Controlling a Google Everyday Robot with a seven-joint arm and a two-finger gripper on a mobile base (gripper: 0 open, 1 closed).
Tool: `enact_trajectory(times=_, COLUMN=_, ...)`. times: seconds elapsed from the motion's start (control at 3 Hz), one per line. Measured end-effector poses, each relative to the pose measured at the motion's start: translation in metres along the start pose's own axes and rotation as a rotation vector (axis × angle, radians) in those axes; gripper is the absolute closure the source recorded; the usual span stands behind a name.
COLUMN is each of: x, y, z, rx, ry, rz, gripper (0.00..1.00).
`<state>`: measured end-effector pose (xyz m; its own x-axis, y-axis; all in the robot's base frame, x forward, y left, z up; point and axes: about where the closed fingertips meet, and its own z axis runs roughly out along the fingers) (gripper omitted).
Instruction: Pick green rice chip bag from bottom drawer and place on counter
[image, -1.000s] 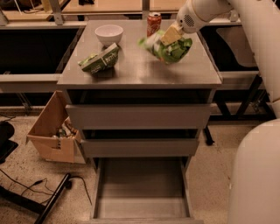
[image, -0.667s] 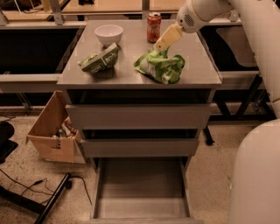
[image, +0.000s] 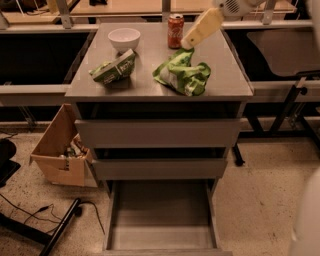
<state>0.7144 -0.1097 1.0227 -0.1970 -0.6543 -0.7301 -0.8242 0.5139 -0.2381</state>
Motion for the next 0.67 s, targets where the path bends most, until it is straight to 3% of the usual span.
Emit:
enact_trajectory(times=0.33, x=-0.031, y=0.019, z=-0.111, rx=0.12, ry=-0.097, rz=-0.073, gripper=0.0)
enact_trajectory(times=0.67, x=-0.033, y=0.034, z=-0.185, rx=0.32, ry=-0.102, rz=-0.049, gripper=0.0)
